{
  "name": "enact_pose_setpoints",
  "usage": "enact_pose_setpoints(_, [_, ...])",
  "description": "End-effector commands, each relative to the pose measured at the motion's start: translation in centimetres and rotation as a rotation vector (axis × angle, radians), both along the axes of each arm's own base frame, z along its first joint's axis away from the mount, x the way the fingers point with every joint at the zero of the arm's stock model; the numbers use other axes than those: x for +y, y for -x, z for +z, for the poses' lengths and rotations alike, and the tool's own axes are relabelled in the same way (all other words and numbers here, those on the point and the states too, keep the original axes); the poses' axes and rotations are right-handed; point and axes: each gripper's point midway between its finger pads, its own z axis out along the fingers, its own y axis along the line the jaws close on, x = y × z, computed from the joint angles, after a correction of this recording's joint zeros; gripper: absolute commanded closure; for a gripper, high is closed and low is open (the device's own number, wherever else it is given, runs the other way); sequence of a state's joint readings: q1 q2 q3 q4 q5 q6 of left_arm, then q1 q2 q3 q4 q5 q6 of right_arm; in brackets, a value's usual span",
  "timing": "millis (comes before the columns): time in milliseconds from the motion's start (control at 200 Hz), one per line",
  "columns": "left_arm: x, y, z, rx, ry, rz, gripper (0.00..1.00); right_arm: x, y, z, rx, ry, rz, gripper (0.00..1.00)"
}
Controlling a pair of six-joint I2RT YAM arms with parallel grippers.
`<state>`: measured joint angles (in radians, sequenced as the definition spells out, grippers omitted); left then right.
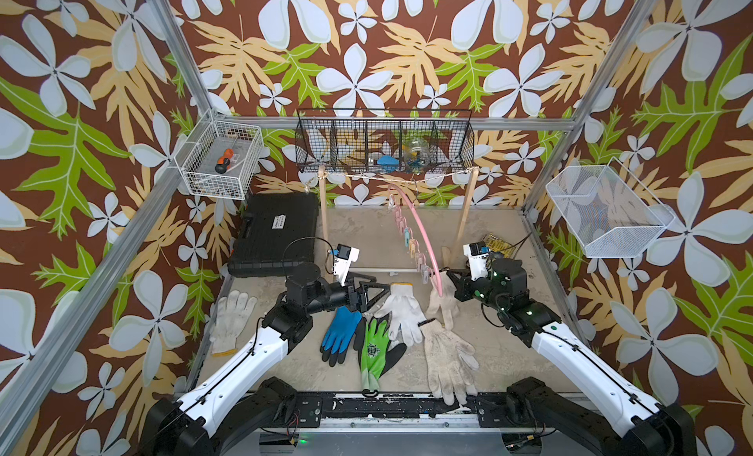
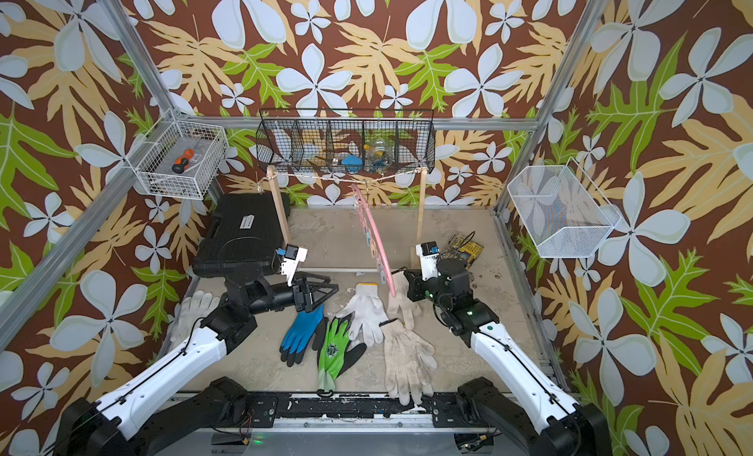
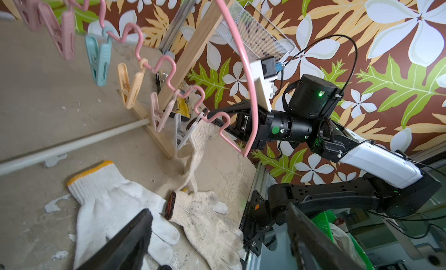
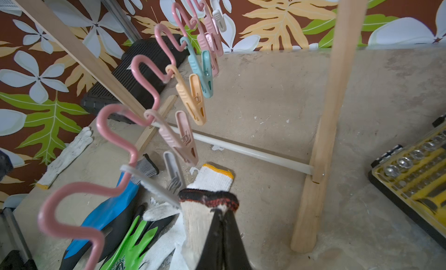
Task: Clip the gloves onto a hanger to dry
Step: Pick up the glove from the center of the board, then open the clamp at the hanger.
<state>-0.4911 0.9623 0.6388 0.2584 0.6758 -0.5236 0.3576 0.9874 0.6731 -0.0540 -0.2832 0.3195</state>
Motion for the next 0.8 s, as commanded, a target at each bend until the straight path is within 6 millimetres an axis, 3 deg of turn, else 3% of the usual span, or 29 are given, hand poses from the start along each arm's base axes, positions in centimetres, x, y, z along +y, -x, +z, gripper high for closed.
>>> enact_pose_setpoints(0, [0.2, -0.6, 0.4, -0.123, -0.046, 0.037, 0.12, 0.0, 0.9, -1.5, 0.053, 0.01, 0.017, 1.0])
enact_pose_setpoints(140, [-0.9, -0.5, -0.7, -0.149, -0.05, 0.026, 0.17, 0.0, 1.8, -2.9, 0.058, -0.02, 0.022, 1.0])
enact_pose_setpoints(345, [-4.1, -0.3, -1.7, -0.216, -0.051, -0.006, 0.19, 0.4, 2.4, -1.9, -0.046, -0.093, 0.051, 1.0])
enact_pose_setpoints(570, [-6.4, -1.5, -2.7, -0.21, -0.021, -0.062, 0.22, 0.8, 3.2, -2.4, -0.095, -0.164, 0.072, 1.0])
enact_pose_setpoints(796, [-8.6, -2.1, -3.6, -0.167, 0.02, -0.141, 0.36, 1.2, 3.5, -3.2, -0.092, -0.197, 0.096, 1.0])
